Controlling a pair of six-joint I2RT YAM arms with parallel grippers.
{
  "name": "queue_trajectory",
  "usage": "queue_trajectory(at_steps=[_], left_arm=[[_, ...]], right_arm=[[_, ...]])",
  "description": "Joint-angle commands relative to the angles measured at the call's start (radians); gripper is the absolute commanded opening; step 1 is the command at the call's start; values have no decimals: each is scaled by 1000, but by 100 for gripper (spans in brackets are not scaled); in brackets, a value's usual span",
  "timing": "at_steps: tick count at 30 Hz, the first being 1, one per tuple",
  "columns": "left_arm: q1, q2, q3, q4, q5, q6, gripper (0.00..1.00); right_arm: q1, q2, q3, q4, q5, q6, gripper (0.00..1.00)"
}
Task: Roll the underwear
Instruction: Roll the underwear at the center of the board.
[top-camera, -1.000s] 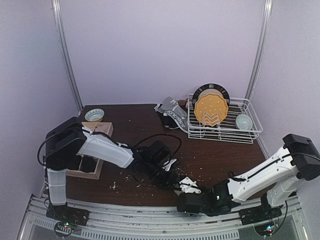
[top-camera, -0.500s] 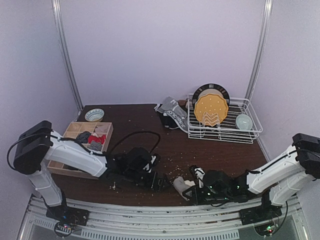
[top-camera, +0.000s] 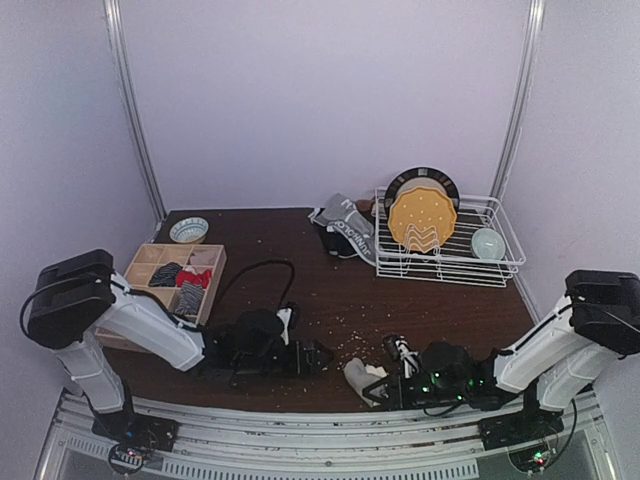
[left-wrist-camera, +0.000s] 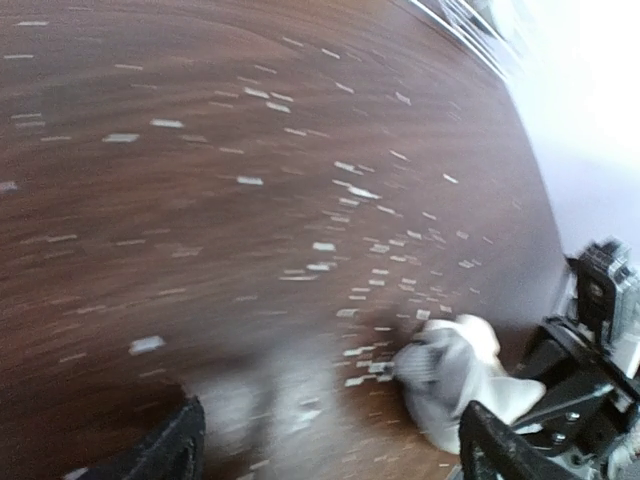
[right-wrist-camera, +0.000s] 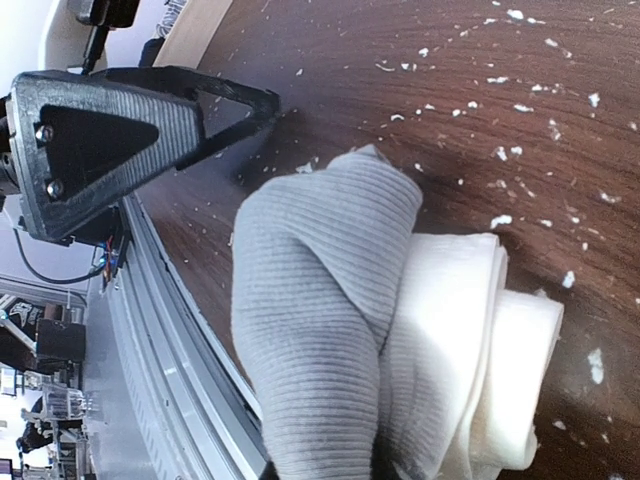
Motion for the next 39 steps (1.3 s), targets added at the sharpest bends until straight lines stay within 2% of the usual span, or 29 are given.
queue_trajectory(at_steps=[1, 5, 8, 12, 15, 18, 21, 25, 27, 28, 29, 30, 31, 34, 36, 39], left_arm=[[-7, 131, 91, 178, 290, 23, 82], [-5, 260, 104, 365, 442, -32, 75], [-5, 299, 99, 471, 485, -57, 70], [-5, 285, 141, 365, 509, -11, 70], [-5, 290, 171, 315, 527, 16, 64], [-5, 303, 205, 269, 541, 40, 47], [-5, 321, 244, 220, 559, 59, 23], [-4, 335, 295, 129, 565, 84, 0], [-4, 327, 310, 74, 550, 94, 0], [-3, 318, 314, 40, 536, 99, 0], [-2, 306, 319, -8, 517, 104, 0], [-2, 291, 327, -76, 492, 112, 0], [-2, 279, 343, -148, 464, 123, 0], [-3, 237, 367, -358, 389, 159, 0], [-2, 211, 374, -450, 356, 174, 0], [-2, 183, 384, -554, 319, 192, 0]], right_arm=[[-9, 80, -50, 137, -44, 45, 0], [-20, 155, -101, 299, -54, 72, 0], [-23, 200, -118, 375, -61, 79, 0], [-24, 241, -127, 426, -68, 79, 0], [-25, 264, -135, 463, -70, 80, 0], [-26, 282, -140, 495, -78, 78, 0], [-24, 295, -135, 501, -96, 75, 0], [-21, 300, -121, 480, -113, 66, 0], [-17, 287, -112, 451, -114, 63, 0], [-16, 273, -109, 433, -110, 61, 6], [-16, 246, -106, 393, -103, 59, 21], [-11, 208, -104, 364, -87, 52, 27], [-4, 162, -99, 288, -65, 40, 37], [40, -38, -48, -29, 27, -27, 53], [83, -178, 15, -295, 117, -83, 57], [117, -347, 71, -540, 226, -133, 59]])
